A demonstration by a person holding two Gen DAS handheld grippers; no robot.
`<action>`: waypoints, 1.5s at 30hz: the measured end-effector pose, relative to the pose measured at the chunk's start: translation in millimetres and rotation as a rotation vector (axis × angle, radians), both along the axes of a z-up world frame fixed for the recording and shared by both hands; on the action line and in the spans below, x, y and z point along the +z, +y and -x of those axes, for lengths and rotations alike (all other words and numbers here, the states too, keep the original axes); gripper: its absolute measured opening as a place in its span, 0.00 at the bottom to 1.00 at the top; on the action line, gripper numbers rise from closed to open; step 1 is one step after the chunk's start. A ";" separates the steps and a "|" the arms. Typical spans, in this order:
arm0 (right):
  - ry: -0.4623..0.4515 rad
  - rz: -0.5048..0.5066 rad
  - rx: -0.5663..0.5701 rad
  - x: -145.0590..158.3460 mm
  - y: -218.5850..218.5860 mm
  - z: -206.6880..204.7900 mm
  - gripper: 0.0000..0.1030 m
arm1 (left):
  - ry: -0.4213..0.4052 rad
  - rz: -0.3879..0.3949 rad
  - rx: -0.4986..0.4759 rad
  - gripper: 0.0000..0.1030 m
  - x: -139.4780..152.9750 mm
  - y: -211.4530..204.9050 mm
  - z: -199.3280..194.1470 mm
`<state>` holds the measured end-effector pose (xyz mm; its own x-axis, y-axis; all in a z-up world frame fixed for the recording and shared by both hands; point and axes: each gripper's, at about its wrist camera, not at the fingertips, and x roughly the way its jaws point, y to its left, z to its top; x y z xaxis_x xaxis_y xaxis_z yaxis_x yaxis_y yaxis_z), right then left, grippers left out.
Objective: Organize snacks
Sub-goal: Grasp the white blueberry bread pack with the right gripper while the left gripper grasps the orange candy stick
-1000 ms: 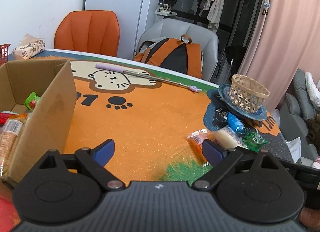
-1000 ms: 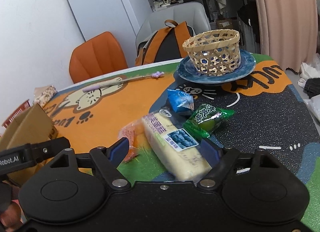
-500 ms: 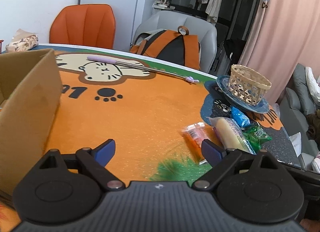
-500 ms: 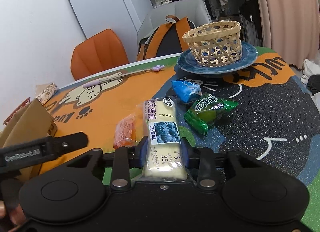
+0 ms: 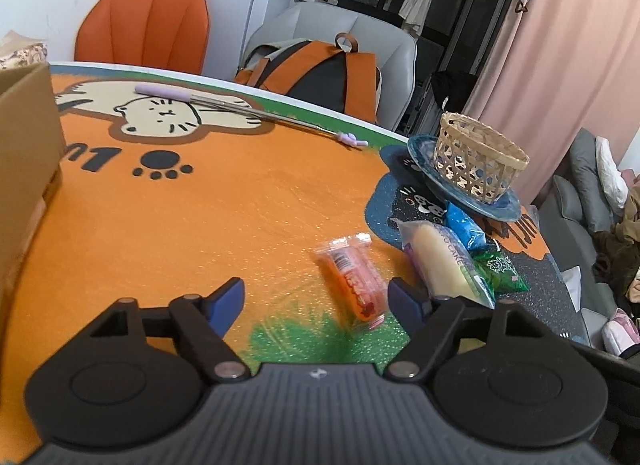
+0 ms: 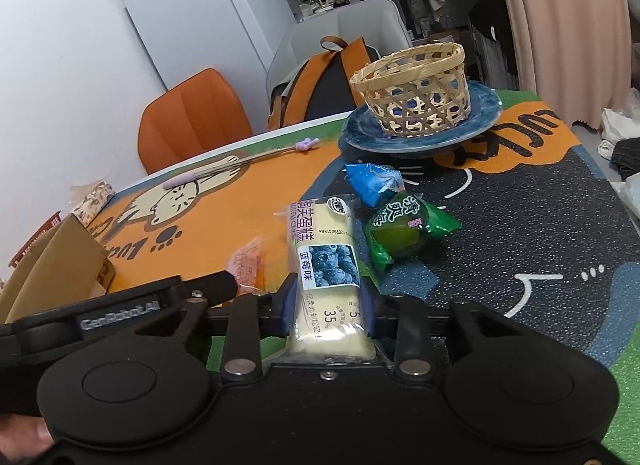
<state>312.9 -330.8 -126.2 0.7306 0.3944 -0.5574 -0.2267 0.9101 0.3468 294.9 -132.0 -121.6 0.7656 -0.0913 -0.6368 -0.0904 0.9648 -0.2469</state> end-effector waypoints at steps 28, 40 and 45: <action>0.009 -0.006 -0.047 -2.3 -5.6 -2.8 0.32 | -0.048 -0.041 -0.067 0.48 -4.3 -17.3 -13.2; 0.004 0.007 -0.019 -1.4 0.2 -0.5 0.32 | -0.030 -0.004 -0.064 0.42 -2.9 1.6 1.8; 0.004 0.010 -0.018 -1.3 0.0 -0.4 0.32 | -0.019 -0.009 -0.078 0.42 -0.9 6.2 9.4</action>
